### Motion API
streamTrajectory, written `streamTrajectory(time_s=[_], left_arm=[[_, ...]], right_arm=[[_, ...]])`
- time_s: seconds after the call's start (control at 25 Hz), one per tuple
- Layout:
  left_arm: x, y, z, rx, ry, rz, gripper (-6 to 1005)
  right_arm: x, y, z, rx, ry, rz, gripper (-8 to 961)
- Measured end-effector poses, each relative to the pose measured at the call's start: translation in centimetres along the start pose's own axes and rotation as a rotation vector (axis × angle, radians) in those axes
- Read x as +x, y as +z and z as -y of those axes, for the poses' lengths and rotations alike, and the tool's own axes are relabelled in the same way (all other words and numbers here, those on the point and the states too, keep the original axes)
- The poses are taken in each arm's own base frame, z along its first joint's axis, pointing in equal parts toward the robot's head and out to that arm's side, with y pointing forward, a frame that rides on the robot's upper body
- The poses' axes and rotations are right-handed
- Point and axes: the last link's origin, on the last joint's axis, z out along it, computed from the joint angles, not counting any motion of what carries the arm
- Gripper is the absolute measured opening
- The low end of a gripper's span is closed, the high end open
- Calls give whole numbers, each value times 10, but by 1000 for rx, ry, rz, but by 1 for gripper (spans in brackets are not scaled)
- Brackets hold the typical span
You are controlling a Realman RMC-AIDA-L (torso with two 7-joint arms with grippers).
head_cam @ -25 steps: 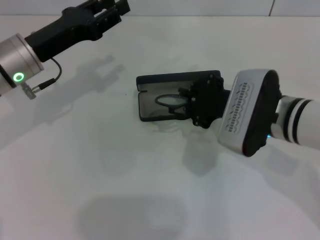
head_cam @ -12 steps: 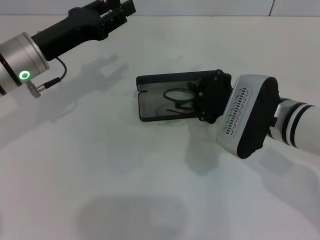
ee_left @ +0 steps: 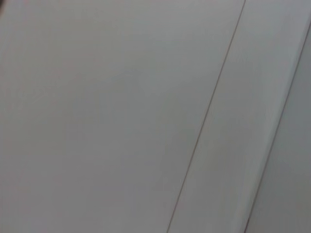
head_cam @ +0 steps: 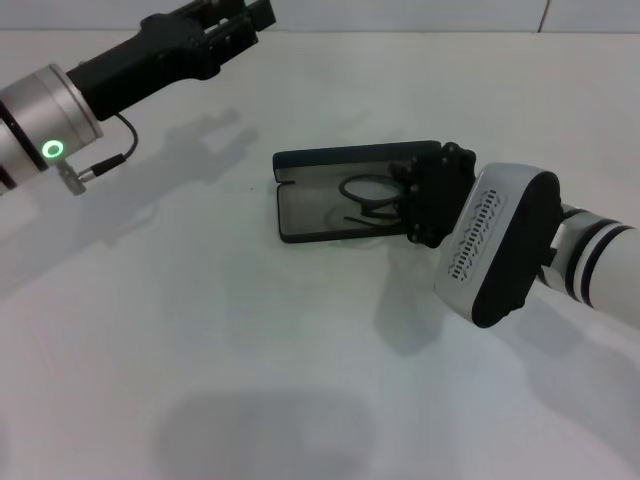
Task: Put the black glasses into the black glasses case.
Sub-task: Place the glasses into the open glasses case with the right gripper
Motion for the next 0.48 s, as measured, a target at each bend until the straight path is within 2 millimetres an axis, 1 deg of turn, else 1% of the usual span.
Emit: streamTrajectory(time_s=[0.2,0.32,0.48], left_arm=[[0,5,-3,-19,-6,2,533],[0,7,-5,-29,-6,6,533],[0,9,-6,-35,-12,6,533]], right_arm=[[3,3,-2,-2,-17,-11,132],[4,4,0,14,-15,-17,132],[2,6,1,28,-5,-12,185]])
